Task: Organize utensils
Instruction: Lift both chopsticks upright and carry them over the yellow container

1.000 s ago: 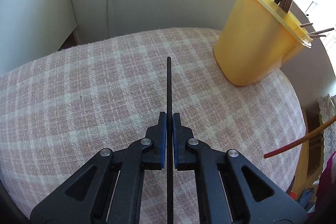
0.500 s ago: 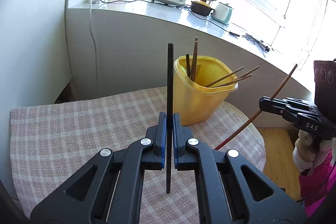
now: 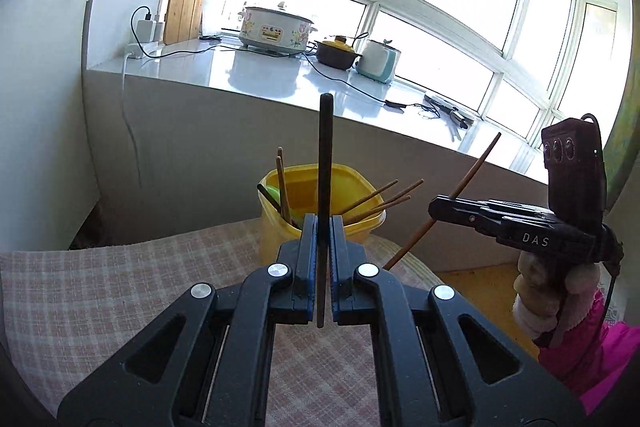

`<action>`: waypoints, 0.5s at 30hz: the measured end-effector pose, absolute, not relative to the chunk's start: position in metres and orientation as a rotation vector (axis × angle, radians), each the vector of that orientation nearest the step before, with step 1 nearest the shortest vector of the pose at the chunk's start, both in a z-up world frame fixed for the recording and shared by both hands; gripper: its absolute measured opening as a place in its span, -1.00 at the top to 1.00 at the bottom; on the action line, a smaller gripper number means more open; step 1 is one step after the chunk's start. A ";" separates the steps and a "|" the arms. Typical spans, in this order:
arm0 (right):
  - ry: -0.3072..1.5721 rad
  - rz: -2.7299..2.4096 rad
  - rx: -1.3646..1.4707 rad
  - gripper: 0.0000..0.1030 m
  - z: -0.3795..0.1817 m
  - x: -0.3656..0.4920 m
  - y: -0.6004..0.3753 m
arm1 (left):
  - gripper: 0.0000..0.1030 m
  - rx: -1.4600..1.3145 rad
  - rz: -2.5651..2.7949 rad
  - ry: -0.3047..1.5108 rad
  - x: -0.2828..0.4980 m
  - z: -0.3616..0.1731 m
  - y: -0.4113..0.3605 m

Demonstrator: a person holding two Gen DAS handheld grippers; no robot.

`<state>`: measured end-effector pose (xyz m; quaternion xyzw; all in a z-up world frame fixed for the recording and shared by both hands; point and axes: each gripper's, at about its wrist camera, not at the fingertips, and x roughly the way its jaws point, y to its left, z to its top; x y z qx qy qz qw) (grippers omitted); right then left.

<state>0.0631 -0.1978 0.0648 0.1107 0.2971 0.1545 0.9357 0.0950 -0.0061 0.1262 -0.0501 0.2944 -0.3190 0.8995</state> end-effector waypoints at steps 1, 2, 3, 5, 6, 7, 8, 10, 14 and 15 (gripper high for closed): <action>0.605 0.315 0.228 0.90 0.066 0.064 -0.200 | 0.94 -0.110 -0.668 0.601 0.096 0.130 -0.008; 0.603 0.315 0.231 0.90 0.067 0.066 -0.201 | 0.94 -0.116 -0.675 0.593 0.098 0.133 -0.010; 0.599 0.315 0.234 0.90 0.069 0.067 -0.203 | 0.94 -0.121 -0.681 0.583 0.100 0.137 -0.012; 0.591 0.314 0.240 0.90 0.073 0.070 -0.207 | 0.94 -0.122 -0.690 0.562 0.102 0.144 -0.016; 0.587 0.313 0.242 0.90 0.075 0.071 -0.208 | 0.94 -0.121 -0.694 0.551 0.104 0.147 -0.018; 0.584 0.312 0.243 0.90 0.077 0.072 -0.209 | 0.94 -0.122 -0.697 0.543 0.105 0.151 -0.020; 0.580 0.311 0.242 0.90 0.079 0.073 -0.210 | 0.94 -0.125 -0.702 0.536 0.106 0.154 -0.022; 0.572 0.309 0.237 0.90 0.083 0.073 -0.211 | 0.94 -0.124 -0.709 0.522 0.109 0.160 -0.025; 0.547 0.308 0.236 0.90 0.093 0.071 -0.217 | 0.94 -0.127 -0.716 0.497 0.113 0.170 -0.028; 0.539 0.307 0.235 0.90 0.095 0.070 -0.218 | 0.94 -0.127 -0.717 0.490 0.113 0.173 -0.029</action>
